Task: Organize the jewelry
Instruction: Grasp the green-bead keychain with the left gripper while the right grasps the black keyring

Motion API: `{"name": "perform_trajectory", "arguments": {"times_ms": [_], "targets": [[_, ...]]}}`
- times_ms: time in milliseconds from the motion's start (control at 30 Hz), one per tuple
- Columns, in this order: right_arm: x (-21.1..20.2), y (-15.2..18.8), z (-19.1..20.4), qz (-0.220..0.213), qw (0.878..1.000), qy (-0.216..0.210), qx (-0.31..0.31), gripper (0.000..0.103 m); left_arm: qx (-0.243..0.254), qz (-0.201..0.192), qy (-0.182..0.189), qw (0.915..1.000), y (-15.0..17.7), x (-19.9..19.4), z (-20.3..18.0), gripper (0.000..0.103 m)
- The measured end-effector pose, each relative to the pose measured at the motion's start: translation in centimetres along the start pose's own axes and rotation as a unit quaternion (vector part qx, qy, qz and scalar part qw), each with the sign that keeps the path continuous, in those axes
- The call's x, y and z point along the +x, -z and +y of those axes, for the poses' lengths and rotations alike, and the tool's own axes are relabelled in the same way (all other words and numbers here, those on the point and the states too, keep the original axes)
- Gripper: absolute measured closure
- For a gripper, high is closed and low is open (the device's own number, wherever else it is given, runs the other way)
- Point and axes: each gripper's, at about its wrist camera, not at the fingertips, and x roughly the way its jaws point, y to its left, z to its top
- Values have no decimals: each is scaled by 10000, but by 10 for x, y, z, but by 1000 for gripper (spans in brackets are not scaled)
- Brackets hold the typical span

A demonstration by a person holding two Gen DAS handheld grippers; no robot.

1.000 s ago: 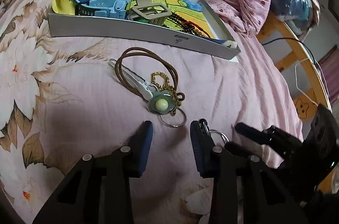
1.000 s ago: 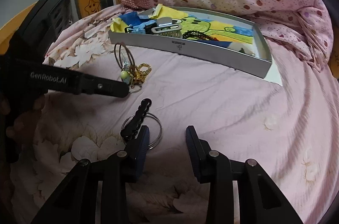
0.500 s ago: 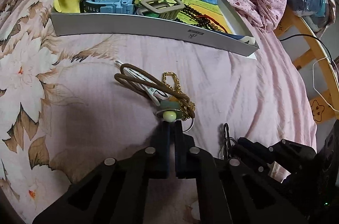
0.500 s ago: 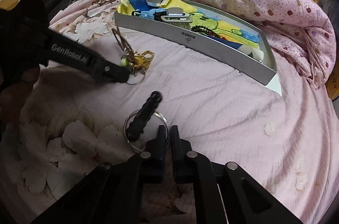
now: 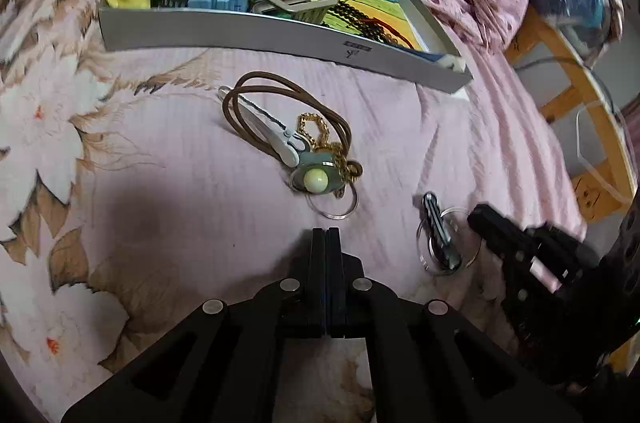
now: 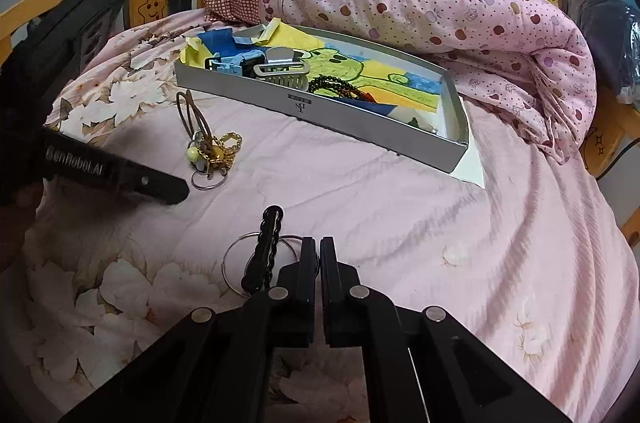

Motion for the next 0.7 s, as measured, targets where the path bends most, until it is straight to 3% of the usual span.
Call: {"name": "perform_trajectory", "arguments": {"times_ms": [167, 433, 700], "targets": [[6, 3, -3, 113, 9999, -31, 73, 100, -739, 81, 495, 9960, -8, 5, 16, 103], [9, 5, -8, 157, 9996, -46, 217, 100, -1232, 165, 661, 9900, -23, 11, 24, 103], [8, 5, -11, 132, 9995, -54, 284, 100, -1061, 126, 433, 9933, -27, 13, 17, 103]]}}
